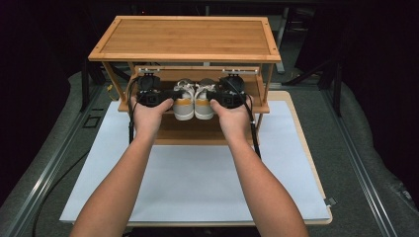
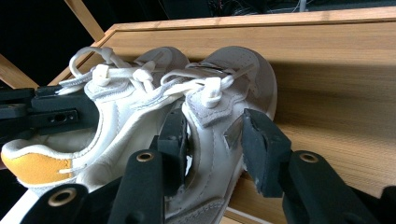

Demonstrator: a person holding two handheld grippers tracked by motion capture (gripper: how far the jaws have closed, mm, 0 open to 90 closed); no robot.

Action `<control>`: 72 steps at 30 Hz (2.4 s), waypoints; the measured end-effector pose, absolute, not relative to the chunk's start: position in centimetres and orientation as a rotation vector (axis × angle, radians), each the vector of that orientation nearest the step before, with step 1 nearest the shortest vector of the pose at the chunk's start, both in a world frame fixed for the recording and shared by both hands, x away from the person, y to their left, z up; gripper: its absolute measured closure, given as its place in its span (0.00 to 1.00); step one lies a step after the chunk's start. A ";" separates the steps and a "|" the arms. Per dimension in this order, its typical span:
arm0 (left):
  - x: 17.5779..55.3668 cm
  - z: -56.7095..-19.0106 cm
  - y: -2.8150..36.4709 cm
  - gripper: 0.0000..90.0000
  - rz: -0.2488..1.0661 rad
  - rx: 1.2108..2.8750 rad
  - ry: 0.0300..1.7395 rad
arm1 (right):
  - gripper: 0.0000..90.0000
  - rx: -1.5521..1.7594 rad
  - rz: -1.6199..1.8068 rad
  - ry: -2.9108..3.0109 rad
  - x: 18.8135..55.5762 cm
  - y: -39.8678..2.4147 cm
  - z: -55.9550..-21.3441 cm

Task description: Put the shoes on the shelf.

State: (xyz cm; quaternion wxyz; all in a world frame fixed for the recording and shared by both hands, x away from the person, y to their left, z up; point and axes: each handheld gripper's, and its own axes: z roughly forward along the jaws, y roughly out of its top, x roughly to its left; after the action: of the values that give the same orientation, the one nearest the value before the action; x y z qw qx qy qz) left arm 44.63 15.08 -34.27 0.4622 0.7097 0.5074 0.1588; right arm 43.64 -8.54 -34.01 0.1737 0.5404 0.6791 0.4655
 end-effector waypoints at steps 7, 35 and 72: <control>44.7 -34.1 15.6 0.60 0.327 1.698 1.247 | 0.69 1.519 1.326 1.940 43.4 -8.9 -33.6; 41.8 -33.2 18.5 0.83 0.366 1.667 1.184 | 0.81 1.462 1.383 1.870 40.2 -10.9 -32.5; 43.1 -36.7 17.5 1.00 0.312 1.688 1.196 | 1.00 1.484 1.417 1.953 42.0 -10.8 -36.4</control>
State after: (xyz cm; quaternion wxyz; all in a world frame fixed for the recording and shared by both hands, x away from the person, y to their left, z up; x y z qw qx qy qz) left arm 43.09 17.48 -36.71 0.5010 0.6981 0.4949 0.1292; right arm 42.02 -10.76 -36.40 0.1540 0.5176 0.6812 0.4942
